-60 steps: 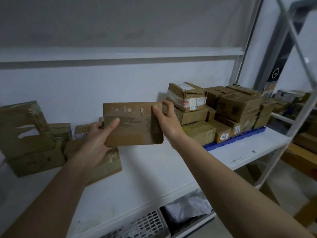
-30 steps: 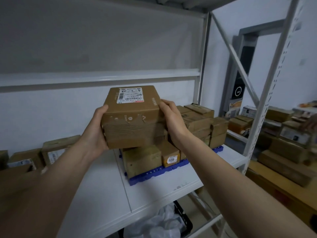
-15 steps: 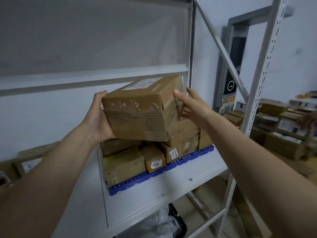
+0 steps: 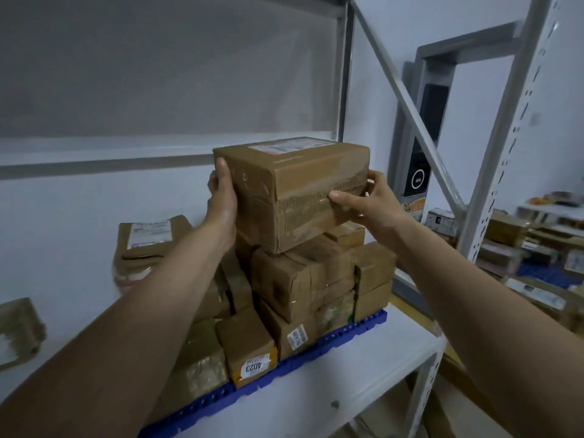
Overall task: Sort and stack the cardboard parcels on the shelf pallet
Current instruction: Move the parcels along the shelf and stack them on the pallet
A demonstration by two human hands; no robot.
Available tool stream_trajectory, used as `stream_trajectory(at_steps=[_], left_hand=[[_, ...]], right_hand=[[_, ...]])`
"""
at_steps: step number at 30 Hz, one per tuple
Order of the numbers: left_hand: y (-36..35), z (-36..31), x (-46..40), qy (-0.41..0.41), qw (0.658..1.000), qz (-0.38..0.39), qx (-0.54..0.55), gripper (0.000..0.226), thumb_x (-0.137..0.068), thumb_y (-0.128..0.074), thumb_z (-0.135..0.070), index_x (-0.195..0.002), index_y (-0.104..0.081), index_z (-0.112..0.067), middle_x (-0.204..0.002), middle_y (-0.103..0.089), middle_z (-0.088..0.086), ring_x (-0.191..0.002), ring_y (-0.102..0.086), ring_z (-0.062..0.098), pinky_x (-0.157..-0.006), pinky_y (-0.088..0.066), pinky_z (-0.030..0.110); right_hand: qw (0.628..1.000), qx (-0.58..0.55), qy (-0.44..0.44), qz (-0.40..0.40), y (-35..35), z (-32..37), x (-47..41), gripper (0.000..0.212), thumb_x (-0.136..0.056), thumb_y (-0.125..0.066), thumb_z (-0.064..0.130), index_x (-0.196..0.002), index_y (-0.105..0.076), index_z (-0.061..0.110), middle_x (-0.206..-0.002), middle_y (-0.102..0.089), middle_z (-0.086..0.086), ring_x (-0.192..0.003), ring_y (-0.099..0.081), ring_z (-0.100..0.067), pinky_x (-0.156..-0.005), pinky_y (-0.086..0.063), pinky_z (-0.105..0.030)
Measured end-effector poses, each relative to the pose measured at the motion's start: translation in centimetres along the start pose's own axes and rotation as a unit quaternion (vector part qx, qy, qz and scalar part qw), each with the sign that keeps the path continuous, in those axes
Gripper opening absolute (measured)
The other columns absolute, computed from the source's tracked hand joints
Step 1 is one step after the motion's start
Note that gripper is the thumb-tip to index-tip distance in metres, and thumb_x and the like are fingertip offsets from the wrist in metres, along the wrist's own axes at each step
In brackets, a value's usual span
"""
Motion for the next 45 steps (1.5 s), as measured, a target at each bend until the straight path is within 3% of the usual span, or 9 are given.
stream_trajectory(at_steps=[5,13,20,24,27,37,39,42,45], left_hand=[[-3.8,2.2,-5.6,0.024,0.997,0.052,-0.044,0.085,-0.076,-0.019,-0.086,-0.149,-0.020,-0.043,-0.157,-0.028,-0.001,-0.144,-0.024,0.024,-0.115,-0.021,0.054],[-6.2,6.6,-10.6,0.052,0.995,0.047,-0.068,0.082,-0.081,-0.017,-0.082,-0.149,-0.025,-0.038,-0.153,-0.036,0.001,-0.138,-0.036,0.025,-0.114,-0.027,0.049],[-6.6,9.9,-12.6,0.077,0.996,0.021,-0.031,0.080,-0.081,-0.015,-0.082,-0.141,-0.043,-0.036,-0.129,-0.060,-0.001,-0.115,-0.056,0.020,-0.104,-0.041,0.042],[-7.1,11.5,-13.3,0.121,0.993,0.007,-0.006,0.084,-0.077,-0.019,-0.086,-0.113,-0.070,-0.029,-0.102,-0.074,0.005,-0.093,-0.068,0.024,-0.080,-0.054,0.039],[-8.3,12.0,-14.1,0.131,0.991,0.028,0.013,0.086,-0.078,-0.018,-0.086,-0.097,-0.076,-0.026,-0.097,-0.075,0.008,-0.094,-0.069,0.027,-0.085,-0.054,0.041],[-9.6,13.9,-14.5,0.099,0.994,0.039,0.020,0.085,-0.089,-0.003,-0.072,-0.127,-0.060,-0.021,-0.118,-0.068,0.007,-0.113,-0.061,0.024,-0.089,-0.050,0.036],[-8.9,13.9,-14.4,0.091,0.996,-0.007,0.012,0.076,-0.091,-0.009,-0.071,-0.108,-0.066,-0.024,-0.096,-0.075,0.003,-0.101,-0.067,0.018,-0.072,-0.056,0.027],[-7.4,14.3,-12.4,0.091,0.988,-0.121,0.008,0.055,-0.094,-0.028,-0.066,-0.070,-0.053,-0.023,-0.042,-0.060,-0.011,-0.039,-0.061,0.003,-0.029,-0.041,0.016],[-7.3,14.4,-11.7,0.084,0.986,-0.140,0.022,0.054,-0.092,-0.031,-0.068,-0.069,-0.053,-0.024,-0.038,-0.058,-0.011,-0.032,-0.057,0.007,-0.026,-0.039,0.020]], right_hand=[[0.999,0.021,0.009,-0.035,1.7,-1.5,-5.1,0.085,-0.068,-0.083,0.016,-0.134,-0.030,0.015,-0.110,-0.054,0.002,-0.100,-0.059,-0.015,-0.075,-0.054,-0.030],[0.998,0.036,-0.009,-0.054,4.4,-7.1,-10.3,0.079,-0.068,-0.083,0.017,-0.127,-0.032,0.021,-0.117,-0.052,-0.001,-0.112,-0.055,-0.023,-0.094,-0.051,-0.042],[0.999,0.012,-0.044,-0.004,4.8,-11.8,-13.6,0.082,-0.063,-0.085,0.016,-0.124,-0.030,0.026,-0.114,-0.056,-0.009,-0.108,-0.058,-0.025,-0.093,-0.052,-0.041],[0.998,0.009,-0.063,0.005,5.0,-14.0,-15.0,0.080,-0.063,-0.086,0.021,-0.122,-0.031,0.029,-0.106,-0.058,-0.002,-0.098,-0.061,-0.015,-0.072,-0.056,-0.026],[0.998,0.009,-0.061,0.013,5.6,-14.9,-16.2,0.076,-0.066,-0.085,0.023,-0.120,-0.033,0.031,-0.103,-0.060,-0.001,-0.093,-0.062,-0.012,-0.059,-0.053,-0.016],[0.995,0.016,-0.072,0.070,7.0,-17.0,-18.3,0.070,-0.062,-0.085,0.033,-0.113,-0.037,0.037,-0.110,-0.055,0.003,-0.095,-0.059,-0.012,-0.056,-0.056,-0.021],[0.993,0.032,-0.076,0.087,6.9,-16.9,-18.5,0.077,-0.054,-0.085,0.043,-0.113,-0.036,0.039,-0.110,-0.054,0.006,-0.096,-0.058,-0.009,-0.056,-0.052,-0.013],[0.983,0.080,-0.102,0.132,6.2,-17.4,-18.3,0.084,-0.054,-0.082,0.052,-0.121,-0.033,0.036,-0.107,-0.052,0.017,-0.095,-0.055,-0.002,-0.056,-0.048,-0.008],[0.972,0.111,-0.110,0.175,5.4,-17.5,-18.5,0.066,-0.056,-0.077,0.057,-0.112,-0.048,0.038,-0.104,-0.058,0.021,-0.096,-0.056,0.001,-0.066,-0.044,-0.011]])
Point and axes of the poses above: each hand's wrist, its own x-axis away from the middle knuckle, its own y-axis out of the back of the hand, z = x × y, the point moved 10 cm from there along -x, towards the middle knuckle
